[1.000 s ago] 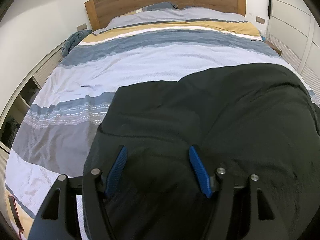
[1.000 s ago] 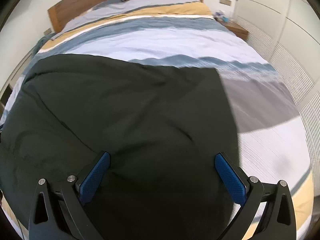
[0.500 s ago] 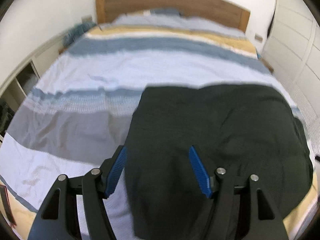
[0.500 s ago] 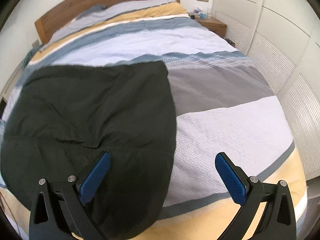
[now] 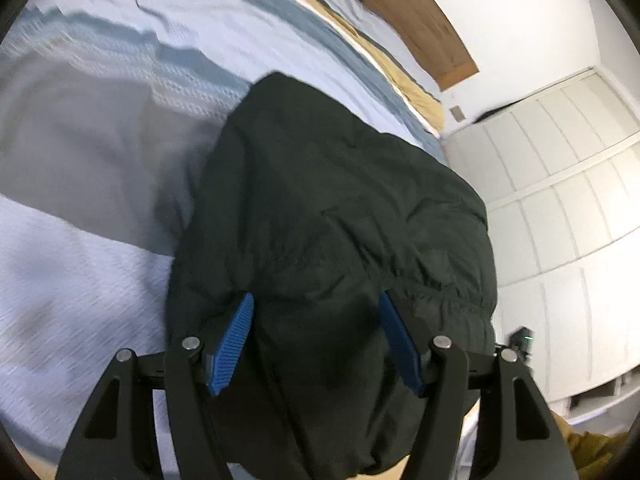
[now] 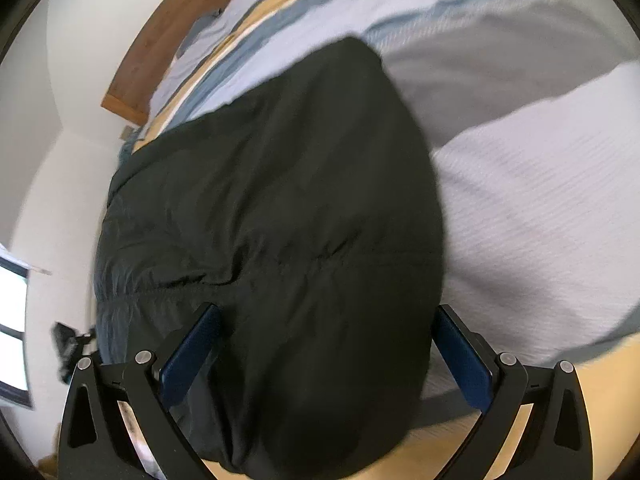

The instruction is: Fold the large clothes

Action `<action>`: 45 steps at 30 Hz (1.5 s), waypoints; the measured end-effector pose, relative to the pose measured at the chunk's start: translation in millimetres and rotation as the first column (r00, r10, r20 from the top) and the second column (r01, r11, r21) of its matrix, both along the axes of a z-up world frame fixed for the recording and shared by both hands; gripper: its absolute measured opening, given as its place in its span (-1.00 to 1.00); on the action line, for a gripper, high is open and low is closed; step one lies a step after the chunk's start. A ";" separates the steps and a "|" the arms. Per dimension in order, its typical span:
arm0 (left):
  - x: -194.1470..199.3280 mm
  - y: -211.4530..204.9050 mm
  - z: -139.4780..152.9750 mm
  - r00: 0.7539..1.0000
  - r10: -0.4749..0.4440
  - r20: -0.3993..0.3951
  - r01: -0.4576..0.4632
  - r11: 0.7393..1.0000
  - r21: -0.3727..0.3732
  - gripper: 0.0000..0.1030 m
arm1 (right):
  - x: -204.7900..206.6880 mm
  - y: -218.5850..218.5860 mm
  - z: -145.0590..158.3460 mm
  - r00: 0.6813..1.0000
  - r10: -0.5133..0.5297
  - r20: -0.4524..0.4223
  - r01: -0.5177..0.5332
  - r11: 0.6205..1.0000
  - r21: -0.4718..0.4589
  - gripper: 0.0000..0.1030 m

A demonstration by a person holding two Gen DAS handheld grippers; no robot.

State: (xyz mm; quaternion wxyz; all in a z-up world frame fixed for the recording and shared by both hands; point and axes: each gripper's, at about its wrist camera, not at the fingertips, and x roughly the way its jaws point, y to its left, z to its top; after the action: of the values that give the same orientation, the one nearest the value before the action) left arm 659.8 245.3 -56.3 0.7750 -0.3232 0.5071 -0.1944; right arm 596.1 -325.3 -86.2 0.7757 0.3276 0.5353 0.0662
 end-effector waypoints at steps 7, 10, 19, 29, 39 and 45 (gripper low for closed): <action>38.8 6.2 -48.9 0.995 -0.095 -0.017 0.090 0.976 -0.197 0.23 | 38.6 14.7 -44.9 0.992 0.118 -0.038 -0.114 0.989 0.097 0.99; 49.4 8.3 -74.3 0.992 -0.123 -0.018 0.110 0.932 -0.345 0.35 | 49.2 14.5 -60.3 0.990 0.142 -0.027 -0.135 0.977 0.164 0.99; 39.2 32.1 -80.9 0.998 -0.066 0.006 0.063 0.921 -0.385 0.38 | 70.3 25.1 -80.8 0.977 0.215 0.010 -0.209 0.937 0.281 0.99; 20.3 66.1 -81.5 0.999 -0.014 -0.033 0.006 0.971 -0.240 0.48 | 67.1 32.4 -76.9 0.979 0.202 0.032 -0.203 0.942 0.269 0.99; 50.2 -6.9 -116.7 0.979 -0.198 -0.055 0.156 0.891 -0.426 0.98 | 65.1 27.7 -79.3 0.969 0.246 0.018 -0.241 0.927 0.287 0.99; 57.4 -31.7 -119.8 0.968 -0.239 -0.081 0.184 0.888 -0.422 1.00 | 76.6 50.4 -83.7 0.955 0.289 0.061 -0.291 0.888 0.357 0.99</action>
State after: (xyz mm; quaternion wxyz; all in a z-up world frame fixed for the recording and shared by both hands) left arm 717.2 213.6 -176.1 0.6288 -0.4337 0.5366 -0.3587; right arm 672.8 -274.9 -170.0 0.6850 0.3811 0.5545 0.2795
